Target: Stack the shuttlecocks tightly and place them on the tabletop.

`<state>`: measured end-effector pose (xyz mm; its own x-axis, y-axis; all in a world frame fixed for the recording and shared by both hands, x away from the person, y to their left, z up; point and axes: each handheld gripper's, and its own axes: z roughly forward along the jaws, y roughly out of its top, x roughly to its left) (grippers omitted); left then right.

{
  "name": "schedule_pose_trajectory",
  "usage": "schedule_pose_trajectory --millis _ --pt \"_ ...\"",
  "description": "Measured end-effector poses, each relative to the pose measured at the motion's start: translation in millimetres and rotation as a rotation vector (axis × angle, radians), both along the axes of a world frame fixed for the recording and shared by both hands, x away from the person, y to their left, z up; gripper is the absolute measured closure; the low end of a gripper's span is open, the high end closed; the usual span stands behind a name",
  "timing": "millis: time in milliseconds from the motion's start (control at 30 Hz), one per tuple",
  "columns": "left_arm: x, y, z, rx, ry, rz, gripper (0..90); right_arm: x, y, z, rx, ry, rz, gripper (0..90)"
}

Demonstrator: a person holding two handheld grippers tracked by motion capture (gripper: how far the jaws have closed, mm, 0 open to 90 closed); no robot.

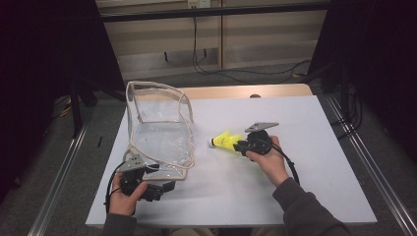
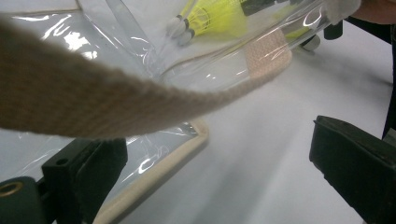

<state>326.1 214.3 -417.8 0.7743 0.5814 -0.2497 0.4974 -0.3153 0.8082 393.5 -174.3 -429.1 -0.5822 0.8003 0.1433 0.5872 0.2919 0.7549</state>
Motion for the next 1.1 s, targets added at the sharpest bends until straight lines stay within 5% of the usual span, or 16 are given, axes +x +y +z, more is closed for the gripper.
schedule_pose_trajectory --millis 167,300,467,833,1100 --pt "0.1 -0.2 -0.4 0.001 0.001 -0.001 4.2 0.5 -0.4 -1.3 0.0 0.001 0.0 74.0" --pt "0.0 -0.3 -0.5 -0.001 0.0 0.0 4.2 0.2 1.5 -2.9 0.008 0.002 0.019 86.6" --pt "0.1 0.1 -0.6 -0.005 0.0 0.001 4.2 0.6 4.3 -4.0 0.024 0.008 0.051 89.9" --pt "0.3 0.0 -0.7 -0.001 0.001 0.0 4.2 2.1 3.5 -5.6 0.028 0.014 0.043 88.2" --pt "0.2 -0.1 -0.8 -0.001 0.001 0.001 4.2 1.9 1.7 -4.3 0.013 0.001 0.021 78.2"
